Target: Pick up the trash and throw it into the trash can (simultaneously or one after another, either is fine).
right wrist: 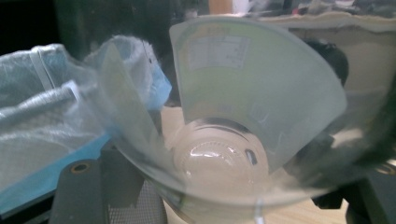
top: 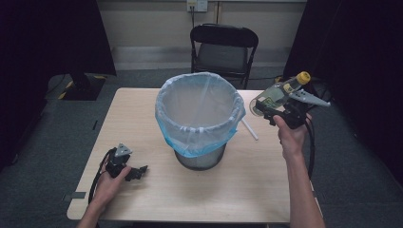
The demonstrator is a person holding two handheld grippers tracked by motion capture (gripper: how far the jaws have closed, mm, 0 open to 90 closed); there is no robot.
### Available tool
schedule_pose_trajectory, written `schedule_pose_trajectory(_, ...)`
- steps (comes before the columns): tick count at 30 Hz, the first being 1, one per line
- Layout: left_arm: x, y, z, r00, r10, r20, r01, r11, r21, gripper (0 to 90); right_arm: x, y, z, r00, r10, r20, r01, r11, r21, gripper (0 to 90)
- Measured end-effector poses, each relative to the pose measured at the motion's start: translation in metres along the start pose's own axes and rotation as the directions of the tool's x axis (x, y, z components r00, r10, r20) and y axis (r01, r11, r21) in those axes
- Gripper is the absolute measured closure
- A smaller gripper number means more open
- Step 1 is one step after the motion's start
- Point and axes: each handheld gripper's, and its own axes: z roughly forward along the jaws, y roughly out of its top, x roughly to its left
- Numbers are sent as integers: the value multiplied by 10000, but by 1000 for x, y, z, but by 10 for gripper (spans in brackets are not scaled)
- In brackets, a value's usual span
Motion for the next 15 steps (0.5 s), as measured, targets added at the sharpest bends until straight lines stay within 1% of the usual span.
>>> schedule_pose_trajectory(6, 0, 0, 0, 10000, 6, -2, -6, 10000, 3, 2, -1, 7, -3, 10000, -54, -7, 54, 9999, -152, 274)
schedule_pose_trajectory(13, 0, 0, 0, 10000, 11, -13, -11, 10000, 0, 2, 2, 22, -6, 9999, -23, -106, 17, 9987, -518, 274)
schedule_pose_trajectory(15, 0, 0, 0, 10000, 23, -1, -23, 10000, 3, 2, 3, 24, -6, 9999, -25, -105, 19, 9984, -561, 274)
